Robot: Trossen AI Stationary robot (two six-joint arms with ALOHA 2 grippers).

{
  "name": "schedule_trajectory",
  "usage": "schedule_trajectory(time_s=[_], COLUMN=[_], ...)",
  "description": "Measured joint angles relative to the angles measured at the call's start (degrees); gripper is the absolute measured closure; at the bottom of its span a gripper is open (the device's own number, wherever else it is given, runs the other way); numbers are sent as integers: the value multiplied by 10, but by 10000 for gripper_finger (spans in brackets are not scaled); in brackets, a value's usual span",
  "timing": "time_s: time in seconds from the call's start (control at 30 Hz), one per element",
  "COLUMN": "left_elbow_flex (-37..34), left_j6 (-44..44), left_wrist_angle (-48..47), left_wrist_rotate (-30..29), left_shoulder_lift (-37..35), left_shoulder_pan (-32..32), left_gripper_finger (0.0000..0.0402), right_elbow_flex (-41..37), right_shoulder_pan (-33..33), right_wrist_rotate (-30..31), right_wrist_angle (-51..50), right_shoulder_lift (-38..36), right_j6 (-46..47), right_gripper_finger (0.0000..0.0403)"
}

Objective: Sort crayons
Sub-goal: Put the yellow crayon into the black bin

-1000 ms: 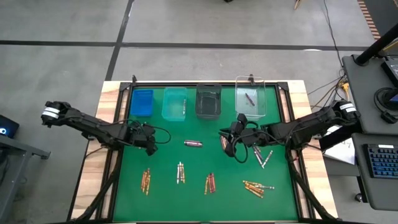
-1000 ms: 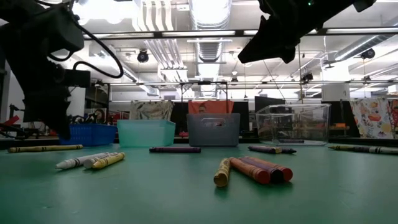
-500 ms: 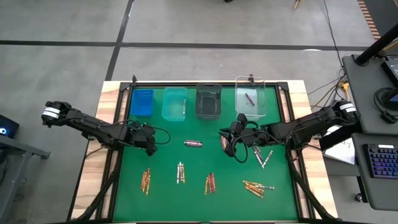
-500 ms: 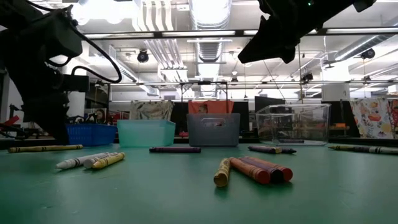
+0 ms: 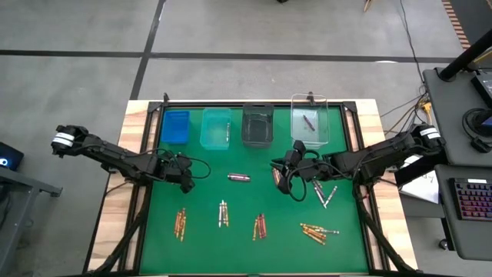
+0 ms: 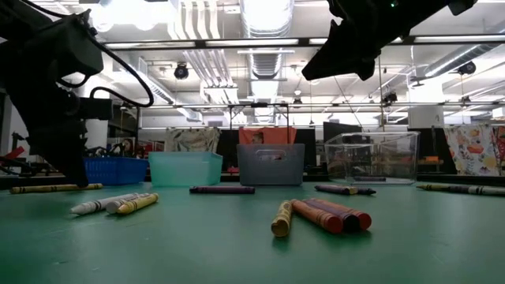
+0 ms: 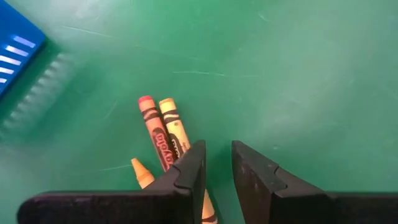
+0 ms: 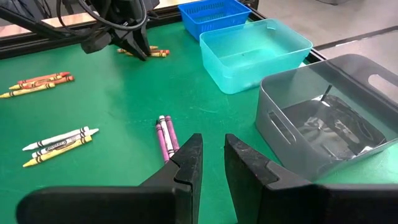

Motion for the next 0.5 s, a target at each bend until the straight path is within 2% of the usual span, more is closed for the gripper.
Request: schedule_trajectory(time_s=[0.27, 0.5], left_elbow_flex=[10, 32], left_j6=[12, -14], left_wrist_angle=[22, -30], left_wrist_rotate=[49, 39], left_shoulder_lift=[0, -1], left_shoulder_pan=[-1, -1], left_gripper_finger=[342, 342], right_elbow_flex=[0, 0], right_shoulder_pan=[0, 0], right_wrist_rotate=[0, 0], right_wrist_angle=[0, 0], right_shoulder_lift=[0, 0], right_j6=[1, 1], right_gripper_finger=[346, 346])
